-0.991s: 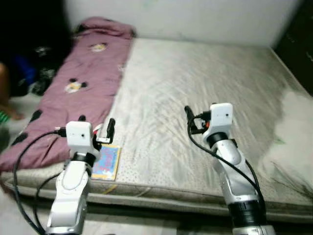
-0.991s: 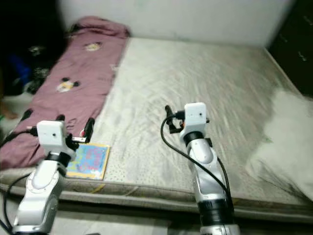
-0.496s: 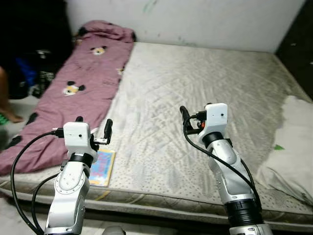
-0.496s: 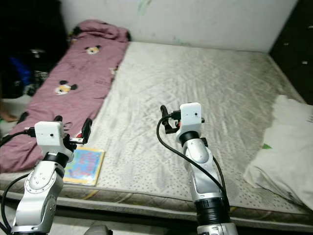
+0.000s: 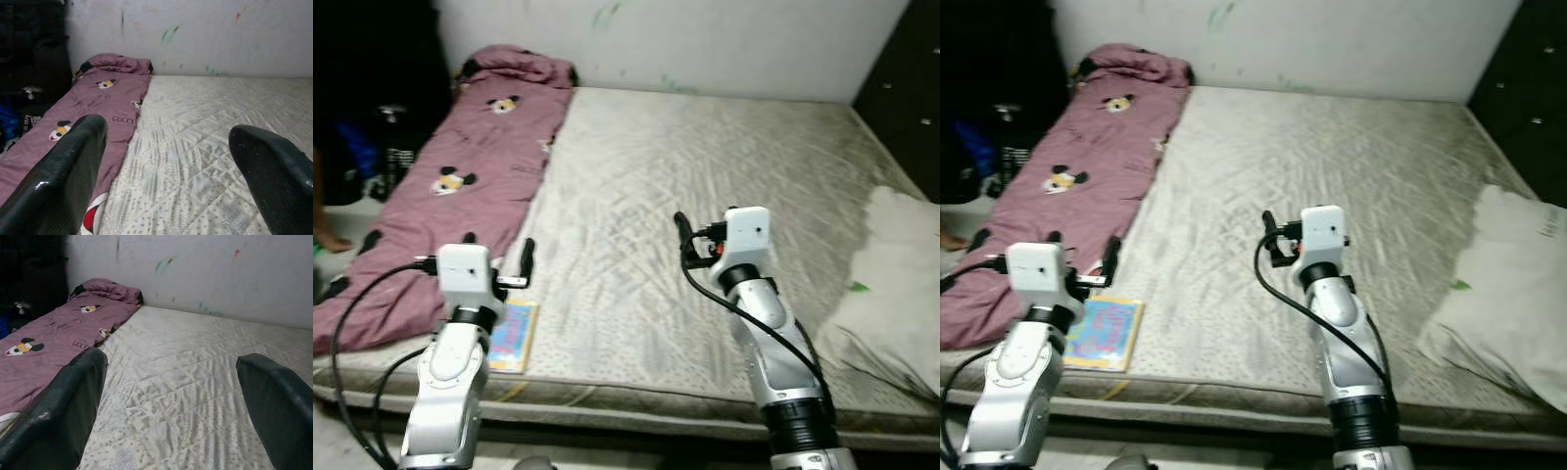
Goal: Clean up the room
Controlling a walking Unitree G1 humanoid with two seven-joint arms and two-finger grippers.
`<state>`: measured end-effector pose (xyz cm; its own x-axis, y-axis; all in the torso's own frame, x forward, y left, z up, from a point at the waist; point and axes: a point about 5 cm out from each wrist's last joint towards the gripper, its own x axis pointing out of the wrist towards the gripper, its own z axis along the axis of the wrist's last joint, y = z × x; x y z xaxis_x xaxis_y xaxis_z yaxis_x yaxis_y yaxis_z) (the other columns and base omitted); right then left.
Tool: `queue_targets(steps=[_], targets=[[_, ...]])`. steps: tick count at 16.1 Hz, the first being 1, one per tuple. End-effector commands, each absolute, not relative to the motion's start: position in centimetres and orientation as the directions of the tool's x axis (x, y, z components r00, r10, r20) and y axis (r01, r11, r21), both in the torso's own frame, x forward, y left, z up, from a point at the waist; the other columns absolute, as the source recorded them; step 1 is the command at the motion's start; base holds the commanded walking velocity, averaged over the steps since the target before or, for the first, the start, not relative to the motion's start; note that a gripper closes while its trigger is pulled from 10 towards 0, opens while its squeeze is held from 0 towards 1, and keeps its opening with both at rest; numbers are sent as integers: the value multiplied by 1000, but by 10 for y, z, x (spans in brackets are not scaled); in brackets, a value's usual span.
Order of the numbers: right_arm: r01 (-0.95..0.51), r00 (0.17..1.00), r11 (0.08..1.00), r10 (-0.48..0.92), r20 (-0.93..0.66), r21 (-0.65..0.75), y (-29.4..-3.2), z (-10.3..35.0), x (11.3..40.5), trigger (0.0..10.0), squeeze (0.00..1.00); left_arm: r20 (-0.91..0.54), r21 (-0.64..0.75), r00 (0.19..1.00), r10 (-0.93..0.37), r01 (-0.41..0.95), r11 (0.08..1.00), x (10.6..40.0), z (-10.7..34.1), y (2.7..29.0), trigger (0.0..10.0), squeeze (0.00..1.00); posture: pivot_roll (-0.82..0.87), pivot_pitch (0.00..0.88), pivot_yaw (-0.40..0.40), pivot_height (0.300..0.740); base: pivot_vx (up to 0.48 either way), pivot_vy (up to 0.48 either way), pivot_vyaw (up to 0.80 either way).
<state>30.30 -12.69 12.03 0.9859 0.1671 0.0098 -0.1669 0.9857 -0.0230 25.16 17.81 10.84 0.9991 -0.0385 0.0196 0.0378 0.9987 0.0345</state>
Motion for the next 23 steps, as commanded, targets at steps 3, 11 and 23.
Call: queue_targets(steps=[3, 11, 23], targets=[[-154, 988, 988, 154, 8, -32, -132, 121, 304, 10000, 0, 21, 32, 999, -47, 47, 998, 252, 109, 175, 10000, 0, -67, 0, -28, 740, 0, -290, 0], [-166, 986, 985, 167, 6, -52, -130, 121, 304, 10000, 0, 22, 31, 999, -49, 48, 998, 252, 109, 174, 10000, 0, -67, 0, -31, 740, 0, -292, 0], [-167, 986, 984, 167, -2, -58, -130, 119, 304, 10000, 0, 22, 29, 999, -50, 49, 998, 252, 109, 174, 10000, 0, -67, 0, -31, 740, 0, -290, 0]])
